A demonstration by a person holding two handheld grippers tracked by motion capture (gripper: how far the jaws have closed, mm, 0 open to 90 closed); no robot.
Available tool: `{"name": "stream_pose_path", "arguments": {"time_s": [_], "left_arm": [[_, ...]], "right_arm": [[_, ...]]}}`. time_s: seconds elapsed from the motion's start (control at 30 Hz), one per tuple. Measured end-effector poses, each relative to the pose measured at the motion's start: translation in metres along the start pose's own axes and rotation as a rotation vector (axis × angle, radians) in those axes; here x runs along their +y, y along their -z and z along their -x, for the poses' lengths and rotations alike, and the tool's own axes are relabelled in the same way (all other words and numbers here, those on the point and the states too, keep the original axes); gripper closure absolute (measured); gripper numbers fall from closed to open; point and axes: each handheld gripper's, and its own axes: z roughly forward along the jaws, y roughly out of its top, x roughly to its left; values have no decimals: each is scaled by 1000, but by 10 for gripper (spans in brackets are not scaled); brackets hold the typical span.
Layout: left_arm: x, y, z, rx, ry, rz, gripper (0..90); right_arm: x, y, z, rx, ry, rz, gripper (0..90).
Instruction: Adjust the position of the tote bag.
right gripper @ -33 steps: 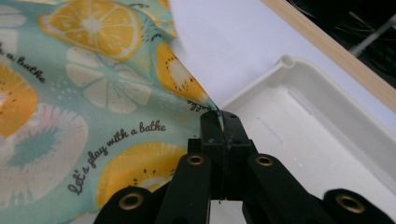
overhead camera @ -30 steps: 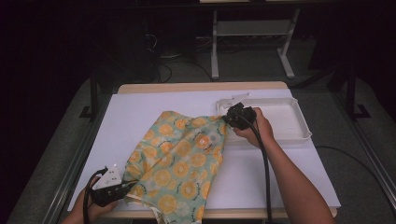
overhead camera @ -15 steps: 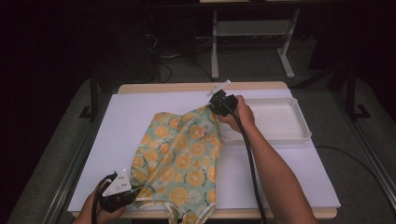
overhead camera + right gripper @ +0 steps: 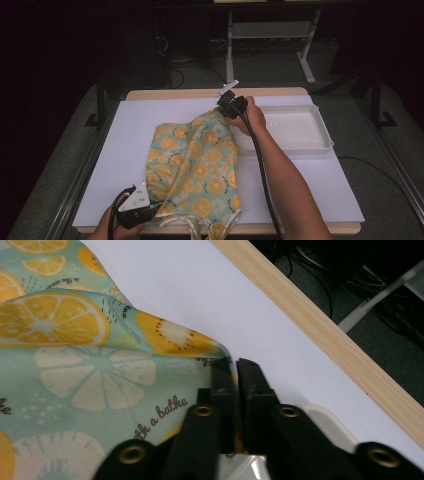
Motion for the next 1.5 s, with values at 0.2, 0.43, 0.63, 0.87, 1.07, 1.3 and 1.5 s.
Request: {"name": "stream_pose_path", "arguments": {"time_s": [0.2,0.43,0.63,0.87,1.07,1.3,1.5], "left_arm": [[0,2,-4,-2,13,19,878],[7,-3,-1,-7,-11,15,870],[17,-8,2,-5,-41,13,857],[24,-11,4,7,-54,22,845],[24,-9,-6,40,-36,51,800],[18,0,-17,99,-8,116,649],[15,11,-24,133,17,170,494]], "right_arm": [[-14,26,-5,10,8,59,787],[-43,75,-22,60,-5,145,636],[-90,115,-66,196,39,150,476],[-136,144,-111,310,108,155,369],[-167,132,-130,432,17,114,326],[-176,111,-137,485,4,64,595],[-177,111,-139,455,38,82,900]]}}
